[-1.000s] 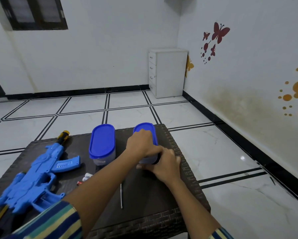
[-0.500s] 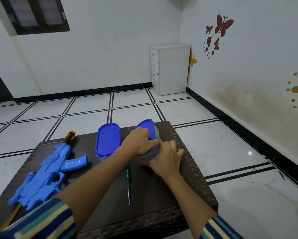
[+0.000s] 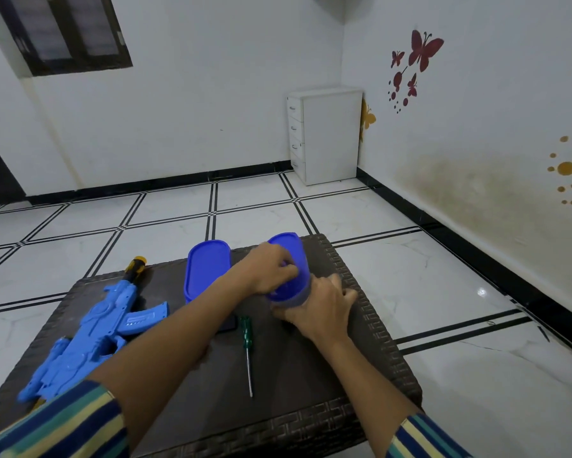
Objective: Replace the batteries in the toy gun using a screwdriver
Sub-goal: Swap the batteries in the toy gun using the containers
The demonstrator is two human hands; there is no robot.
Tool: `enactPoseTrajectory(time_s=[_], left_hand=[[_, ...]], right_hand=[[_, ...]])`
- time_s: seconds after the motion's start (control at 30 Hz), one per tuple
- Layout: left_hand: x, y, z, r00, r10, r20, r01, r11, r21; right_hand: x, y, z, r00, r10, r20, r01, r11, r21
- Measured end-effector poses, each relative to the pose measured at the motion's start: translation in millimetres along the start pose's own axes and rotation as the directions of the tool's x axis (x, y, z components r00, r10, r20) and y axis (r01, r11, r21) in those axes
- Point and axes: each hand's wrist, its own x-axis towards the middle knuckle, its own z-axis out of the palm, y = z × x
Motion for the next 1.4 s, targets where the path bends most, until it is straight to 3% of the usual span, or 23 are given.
enactPoseTrajectory(time_s=[0.17, 0.3, 0.4, 0.6, 0.83, 0.93, 1.03, 1.13, 1.27, 1.4], left_hand=[[-11, -13, 4, 0.991, -0.01, -0.132, -0.003, 0.996, -0.093], [-14, 10, 13, 0.983, 0.046, -0.18, -0.018, 0.988, 0.155], [-13, 15, 19, 0.978, 0.058, -0.198, -0.019, 0.981, 0.192], [-22, 24, 14, 0.989, 0.093, -0.119, -0.05, 0.946, 0.321], [-21, 53, 16, 0.996, 0.055, 0.075, -0.081, 0.904, 0.42], [-22, 57, 15, 0.998, 0.033, 0.056, -0.057, 0.867, 0.495], [-25, 58, 7, 1.0, 0.023, -0.01, -0.014, 0.859, 0.512], [-23, 56, -19, 0.977, -0.018, -0.211, 0.108, 0.9, 0.422], [-32, 11, -65, 0.825, -0.216, -0.522, 0.302, 0.95, 0.084], [-63, -39, -75, 0.659, -0.495, -0.566, 0.331, 0.867, -0.372]], right_hand=[[2, 7, -1, 0.999, 0.028, 0.015, -0.028, 0.999, 0.015], [-1, 9, 3, 0.999, -0.022, -0.032, 0.022, 0.999, -0.028], [0, 9, 3, 0.995, -0.058, -0.081, 0.056, 0.998, -0.037], [-2, 8, 8, 0.982, -0.12, -0.147, 0.117, 0.993, -0.029], [-3, 10, 4, 0.994, -0.091, -0.056, 0.09, 0.996, -0.017], [-6, 5, 0, 0.99, -0.081, -0.114, 0.083, 0.996, 0.018], [-5, 0, -10, 1.0, -0.019, 0.018, 0.019, 1.0, -0.012], [-3, 0, -12, 0.996, 0.057, 0.073, -0.053, 0.997, -0.06], [-6, 0, -22, 0.981, 0.095, 0.169, -0.107, 0.992, 0.064], [-10, -2, -27, 0.964, 0.066, 0.257, -0.056, 0.997, -0.044]])
